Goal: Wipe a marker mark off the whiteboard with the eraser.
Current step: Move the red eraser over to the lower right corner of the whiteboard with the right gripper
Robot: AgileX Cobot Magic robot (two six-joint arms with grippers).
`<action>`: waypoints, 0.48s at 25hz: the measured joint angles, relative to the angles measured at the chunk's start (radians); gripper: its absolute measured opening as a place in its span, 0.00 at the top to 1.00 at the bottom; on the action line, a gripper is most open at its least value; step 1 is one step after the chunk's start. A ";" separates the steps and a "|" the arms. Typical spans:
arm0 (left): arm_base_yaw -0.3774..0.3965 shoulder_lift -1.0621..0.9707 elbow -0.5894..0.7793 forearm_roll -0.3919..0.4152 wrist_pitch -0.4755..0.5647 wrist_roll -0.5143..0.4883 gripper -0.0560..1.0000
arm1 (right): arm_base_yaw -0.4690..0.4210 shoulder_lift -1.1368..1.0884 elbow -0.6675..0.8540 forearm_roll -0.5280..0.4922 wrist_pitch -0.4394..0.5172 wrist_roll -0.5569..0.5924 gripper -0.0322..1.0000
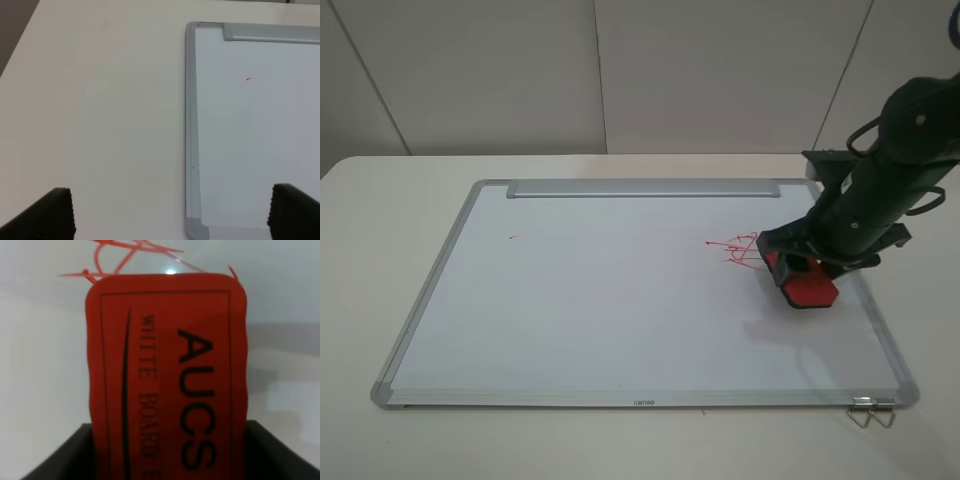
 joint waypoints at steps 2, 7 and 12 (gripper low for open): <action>0.000 0.000 0.000 0.000 0.000 0.000 0.21 | -0.019 -0.002 0.045 0.000 -0.022 0.006 0.48; 0.000 0.000 0.000 0.000 0.000 0.000 0.21 | -0.023 -0.002 0.107 -0.044 -0.063 0.090 0.48; 0.000 0.000 0.000 0.000 0.000 0.000 0.21 | -0.023 -0.002 0.112 -0.057 -0.063 0.134 0.48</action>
